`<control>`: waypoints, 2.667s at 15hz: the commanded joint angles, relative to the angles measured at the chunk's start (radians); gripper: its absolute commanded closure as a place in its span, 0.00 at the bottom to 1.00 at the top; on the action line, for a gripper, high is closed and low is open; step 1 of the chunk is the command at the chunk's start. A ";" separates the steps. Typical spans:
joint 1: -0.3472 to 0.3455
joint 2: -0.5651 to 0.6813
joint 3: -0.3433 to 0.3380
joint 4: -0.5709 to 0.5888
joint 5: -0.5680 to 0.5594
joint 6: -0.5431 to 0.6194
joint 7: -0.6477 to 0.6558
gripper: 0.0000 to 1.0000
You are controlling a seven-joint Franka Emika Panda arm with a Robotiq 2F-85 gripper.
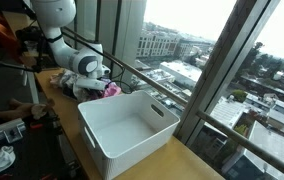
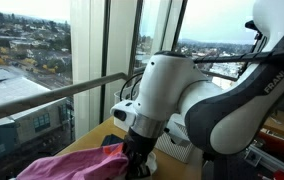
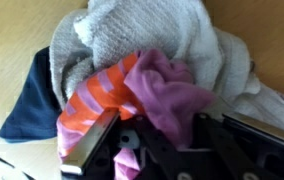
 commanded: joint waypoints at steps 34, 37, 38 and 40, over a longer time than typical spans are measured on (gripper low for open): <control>-0.196 -0.494 -0.240 -0.215 -0.144 -0.245 0.171 0.96; -0.179 -0.418 -0.245 -0.198 -0.150 -0.231 0.196 0.60; -0.175 -0.407 -0.247 -0.195 -0.149 -0.232 0.202 0.54; -0.170 -0.422 -0.244 -0.206 -0.133 -0.236 0.198 0.40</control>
